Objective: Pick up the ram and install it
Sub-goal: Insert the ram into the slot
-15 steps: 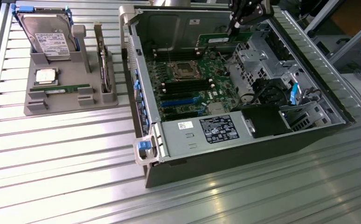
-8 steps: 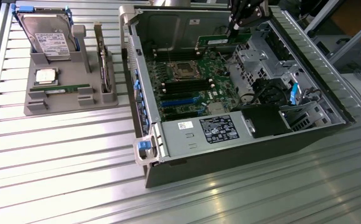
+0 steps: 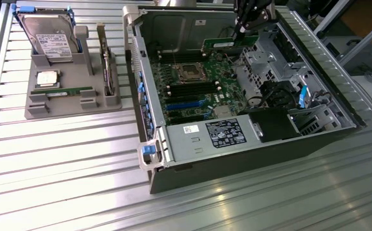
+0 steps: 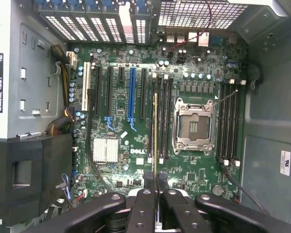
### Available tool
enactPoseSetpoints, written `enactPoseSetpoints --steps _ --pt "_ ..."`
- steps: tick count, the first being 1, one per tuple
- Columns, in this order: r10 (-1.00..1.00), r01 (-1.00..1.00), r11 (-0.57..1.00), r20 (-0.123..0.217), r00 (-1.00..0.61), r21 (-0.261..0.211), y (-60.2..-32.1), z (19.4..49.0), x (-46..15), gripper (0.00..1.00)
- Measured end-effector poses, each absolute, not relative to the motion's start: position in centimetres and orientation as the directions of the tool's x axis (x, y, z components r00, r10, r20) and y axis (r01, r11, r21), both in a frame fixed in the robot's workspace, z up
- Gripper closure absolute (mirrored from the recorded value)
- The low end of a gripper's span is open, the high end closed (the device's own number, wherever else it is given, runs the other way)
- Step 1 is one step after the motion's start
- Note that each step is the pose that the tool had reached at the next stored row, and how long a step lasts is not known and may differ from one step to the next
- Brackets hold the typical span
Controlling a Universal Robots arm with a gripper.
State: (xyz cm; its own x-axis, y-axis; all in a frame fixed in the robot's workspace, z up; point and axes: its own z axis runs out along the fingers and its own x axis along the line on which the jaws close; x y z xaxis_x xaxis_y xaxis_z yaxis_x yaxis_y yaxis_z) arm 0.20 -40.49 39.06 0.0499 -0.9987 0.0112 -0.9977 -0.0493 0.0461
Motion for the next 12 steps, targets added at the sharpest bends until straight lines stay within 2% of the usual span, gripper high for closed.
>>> enactPoseSetpoints --steps 12 --pt "-0.999 -0.998 -0.049 0.011 0.050 0.046 -40.49 38.35 0.20 0.88"
